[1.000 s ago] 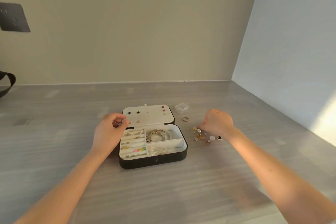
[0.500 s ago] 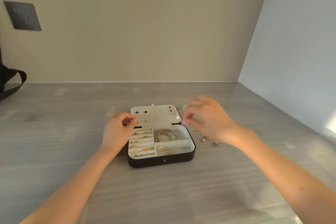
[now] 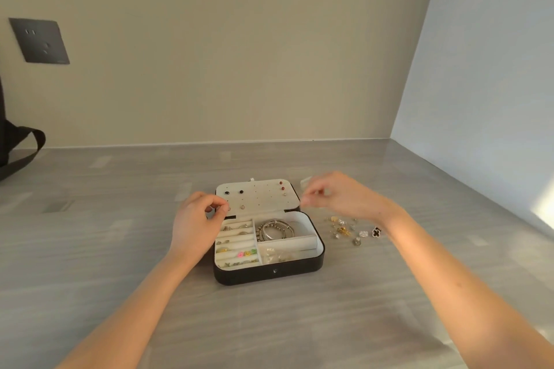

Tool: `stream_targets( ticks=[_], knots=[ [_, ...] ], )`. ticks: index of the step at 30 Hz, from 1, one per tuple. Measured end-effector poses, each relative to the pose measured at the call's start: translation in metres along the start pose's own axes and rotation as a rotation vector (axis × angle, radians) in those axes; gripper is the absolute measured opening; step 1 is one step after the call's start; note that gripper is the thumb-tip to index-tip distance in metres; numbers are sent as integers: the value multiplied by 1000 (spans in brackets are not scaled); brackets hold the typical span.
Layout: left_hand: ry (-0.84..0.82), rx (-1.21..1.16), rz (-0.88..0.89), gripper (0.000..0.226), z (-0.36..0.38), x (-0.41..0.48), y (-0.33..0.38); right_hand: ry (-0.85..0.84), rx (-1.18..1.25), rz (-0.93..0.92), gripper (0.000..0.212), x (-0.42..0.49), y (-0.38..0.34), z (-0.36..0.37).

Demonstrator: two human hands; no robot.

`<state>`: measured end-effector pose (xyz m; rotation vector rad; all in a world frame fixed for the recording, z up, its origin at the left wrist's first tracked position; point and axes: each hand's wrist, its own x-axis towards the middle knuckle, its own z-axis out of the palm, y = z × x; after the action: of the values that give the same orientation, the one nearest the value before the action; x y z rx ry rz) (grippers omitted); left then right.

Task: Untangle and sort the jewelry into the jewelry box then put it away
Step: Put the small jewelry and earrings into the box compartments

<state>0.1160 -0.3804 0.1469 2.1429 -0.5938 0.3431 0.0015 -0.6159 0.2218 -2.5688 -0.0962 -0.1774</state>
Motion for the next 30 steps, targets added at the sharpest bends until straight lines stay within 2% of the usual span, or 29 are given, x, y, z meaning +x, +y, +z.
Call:
stream_targets(
  ticks=[2, 3, 5, 7, 13, 16, 18, 20, 23, 27, 30],
  knots=[
    [-3, -3, 2, 7, 0, 0, 0, 193, -146, 139, 12, 5, 25, -8],
    [-5, -5, 3, 7, 0, 0, 0, 222, -261, 199, 13, 7, 35, -8],
    [-9, -1, 3, 7, -1, 0, 0, 185, -386, 245, 12, 12, 49, 0],
    [-14, -1, -3, 6, -1, 0, 0, 144, -403, 242, 14, 15, 51, 8],
    [-26, -3, 5, 7, -6, -2, 5, 149, -609, 231, 21, 28, 57, 26],
    [-69, -105, -61, 8, -9, -2, 7, 127, -690, 243, 23, 26, 56, 31],
    [-106, -317, -204, 7, -13, 0, 11, 176, -617, 225, 20, 23, 43, 32],
    [-138, -503, -314, 9, -20, 1, 15, 203, -327, 153, 22, 20, 16, 32],
    [-205, -518, -332, 13, -31, 2, 19, 27, -37, -3, 18, 20, -39, 40],
    [-276, -472, -338, 14, -42, 2, 20, -239, -118, -79, 19, 37, -76, 60],
    [-258, -483, -362, 15, -47, 3, 20, -342, -226, -93, 19, 49, -88, 66]
  ],
)
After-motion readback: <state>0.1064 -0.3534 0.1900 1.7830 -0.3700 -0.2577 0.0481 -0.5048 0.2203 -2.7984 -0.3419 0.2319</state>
